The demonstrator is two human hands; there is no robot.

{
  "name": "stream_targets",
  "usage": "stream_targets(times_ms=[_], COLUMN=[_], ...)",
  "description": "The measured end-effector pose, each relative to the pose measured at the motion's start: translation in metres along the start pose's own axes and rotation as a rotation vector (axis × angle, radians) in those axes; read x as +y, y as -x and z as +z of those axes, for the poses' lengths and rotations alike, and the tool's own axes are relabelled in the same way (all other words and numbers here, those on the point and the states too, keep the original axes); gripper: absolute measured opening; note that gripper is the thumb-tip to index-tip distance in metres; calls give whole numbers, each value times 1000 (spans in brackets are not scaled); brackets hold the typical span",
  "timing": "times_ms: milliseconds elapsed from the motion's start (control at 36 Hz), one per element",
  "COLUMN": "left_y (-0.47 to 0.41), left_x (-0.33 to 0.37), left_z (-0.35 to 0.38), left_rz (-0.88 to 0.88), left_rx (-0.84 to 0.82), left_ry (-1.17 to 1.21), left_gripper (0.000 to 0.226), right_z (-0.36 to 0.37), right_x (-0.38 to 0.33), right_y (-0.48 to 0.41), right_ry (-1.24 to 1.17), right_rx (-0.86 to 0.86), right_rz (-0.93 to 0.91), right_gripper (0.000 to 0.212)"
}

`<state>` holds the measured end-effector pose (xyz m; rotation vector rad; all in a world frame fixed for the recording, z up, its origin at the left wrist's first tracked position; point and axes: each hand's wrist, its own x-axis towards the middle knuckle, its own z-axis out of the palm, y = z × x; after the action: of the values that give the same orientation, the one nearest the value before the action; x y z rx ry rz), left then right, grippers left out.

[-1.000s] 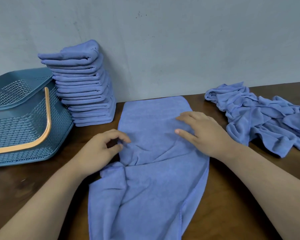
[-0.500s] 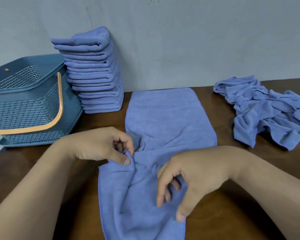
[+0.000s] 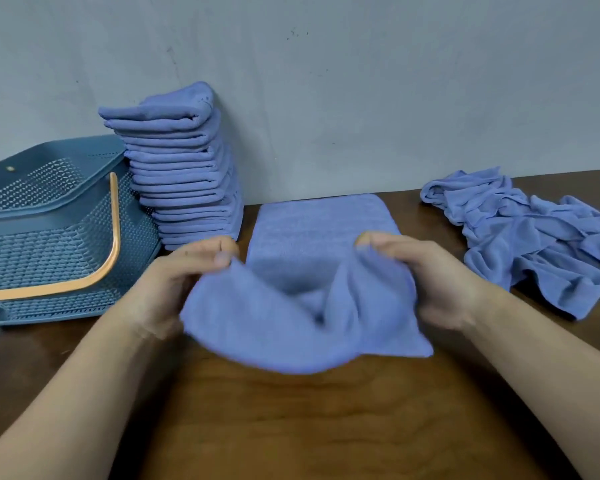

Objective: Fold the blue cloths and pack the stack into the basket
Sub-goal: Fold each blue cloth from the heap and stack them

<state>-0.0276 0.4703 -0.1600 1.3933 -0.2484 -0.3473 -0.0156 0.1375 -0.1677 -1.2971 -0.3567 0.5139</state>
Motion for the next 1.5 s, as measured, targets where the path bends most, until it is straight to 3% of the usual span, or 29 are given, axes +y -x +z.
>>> stream_targets(times_ms=[83, 139, 222, 278, 333, 472, 611, 667, 917, 1083, 1139, 1194, 1278, 1361, 1389, 1444, 1500], left_y=[-25, -34, -35, -35, -34, -25, -9, -4, -1, 5, 5, 2, -11, -24, -26, -28, -30], left_x=[-19, -30, -35, -37, -38, -34, -23, -19, -15, -10, -8, -5, -12, -34, -40, -48, -56], left_z=[5, 6, 8, 6, 5, 2, -14, -17, -10, -23, -20, -11, 1, 6, 8, 14, 20], left_rz=[-77, -121, -123, -113, -154, -231, -398, -399, -345, -368, -420, -416, -220, 83, 177, 312, 293], left_rx=[367, 484, 544, 505, 492, 314, -76, -155, -329, -486, -458, -290, 161, 524, 528, 355, 114], left_ry=[229, 178, 40, -77, -176, -316, -290, -255, -431, -445, -379, -403, -694, -1085, -1123, -1205, -1280], left_gripper=[40, 37, 21, 24, 45, 46, 52, 59, 68, 64, 59, 48, 12, 14, 10, 11, 37], right_z=[-21, -40, -48, -51, -48, -57, -70, -71, -74, -78, -77, -77, -72, -63, -60, -54, -48], right_x=[3, 11, 16, 16, 15, 9, -8, -10, -4, -22, -23, -19, -8, 10, 15, 23, 28], right_y=[-14, -21, -24, -22, -18, -11, 4, 7, 4, 13, 14, 12, 5, -6, -10, -15, -17], right_ry=[-165, 19, 409, 541, 641, 850, 869, 836, 923, 1036, 1033, 1060, 1254, 1403, 1422, 1414, 1418], right_rx=[377, 536, 594, 600, 565, 435, 372, 396, 455, 299, 257, 315, 527, 616, 567, 380, 186], right_rz=[88, 115, 126, 163, 172, 204, 362, 367, 299, 493, 536, 479, 241, -99, -194, -284, -274], right_gripper=[21, 26, 29, 48, 54, 39, 26, 20, 17, 31, 38, 37, 30, 25, 27, 35, 38])
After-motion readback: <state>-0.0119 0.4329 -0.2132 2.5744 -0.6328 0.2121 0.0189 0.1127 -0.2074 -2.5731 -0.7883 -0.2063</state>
